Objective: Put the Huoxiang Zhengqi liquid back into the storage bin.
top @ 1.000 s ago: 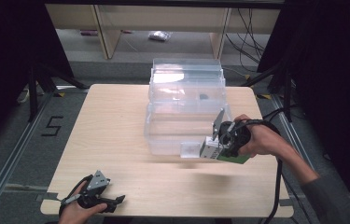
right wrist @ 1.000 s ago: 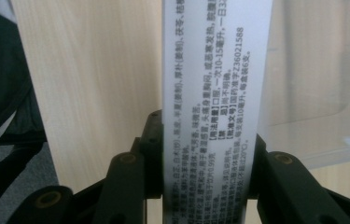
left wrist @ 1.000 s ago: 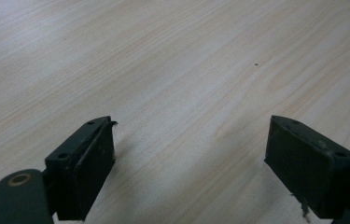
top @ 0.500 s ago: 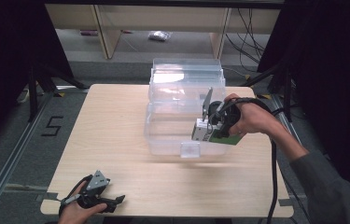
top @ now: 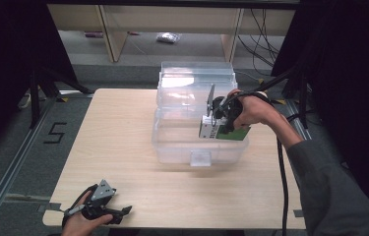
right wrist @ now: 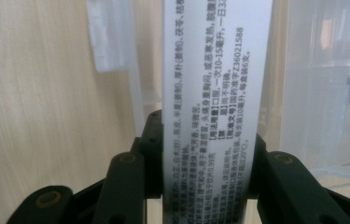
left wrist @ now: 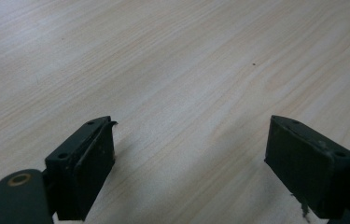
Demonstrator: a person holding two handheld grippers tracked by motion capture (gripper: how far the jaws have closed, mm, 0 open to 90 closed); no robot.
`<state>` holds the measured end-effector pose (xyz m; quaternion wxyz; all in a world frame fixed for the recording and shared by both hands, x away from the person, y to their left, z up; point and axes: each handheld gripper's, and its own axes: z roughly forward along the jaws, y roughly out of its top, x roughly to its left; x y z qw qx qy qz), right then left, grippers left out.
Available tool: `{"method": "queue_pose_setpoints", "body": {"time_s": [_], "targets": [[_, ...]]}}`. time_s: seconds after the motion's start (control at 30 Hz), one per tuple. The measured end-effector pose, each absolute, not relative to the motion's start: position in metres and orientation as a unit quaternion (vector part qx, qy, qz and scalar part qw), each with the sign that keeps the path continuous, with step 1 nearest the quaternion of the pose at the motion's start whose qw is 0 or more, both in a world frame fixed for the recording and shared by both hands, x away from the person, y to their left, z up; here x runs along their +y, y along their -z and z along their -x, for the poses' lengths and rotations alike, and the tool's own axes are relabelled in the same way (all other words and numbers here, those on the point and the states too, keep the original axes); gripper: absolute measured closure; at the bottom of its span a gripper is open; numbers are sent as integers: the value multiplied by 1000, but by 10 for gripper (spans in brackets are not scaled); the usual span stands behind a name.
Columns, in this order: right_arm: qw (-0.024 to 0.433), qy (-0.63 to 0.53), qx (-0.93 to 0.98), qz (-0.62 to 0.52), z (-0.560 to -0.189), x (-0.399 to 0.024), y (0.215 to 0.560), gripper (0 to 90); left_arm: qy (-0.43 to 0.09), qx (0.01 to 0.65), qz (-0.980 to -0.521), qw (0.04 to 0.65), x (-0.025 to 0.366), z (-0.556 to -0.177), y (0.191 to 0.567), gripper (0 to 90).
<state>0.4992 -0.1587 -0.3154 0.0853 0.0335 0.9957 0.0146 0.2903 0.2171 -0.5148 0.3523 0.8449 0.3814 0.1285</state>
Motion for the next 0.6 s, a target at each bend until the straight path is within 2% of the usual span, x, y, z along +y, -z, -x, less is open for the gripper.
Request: {"method": "queue_pose_setpoints", "body": {"time_s": [0.6], "targets": [[51,24,998,-40,-526,-160,372,641,-130,374,-849,350,219,-291,514,152]]}}
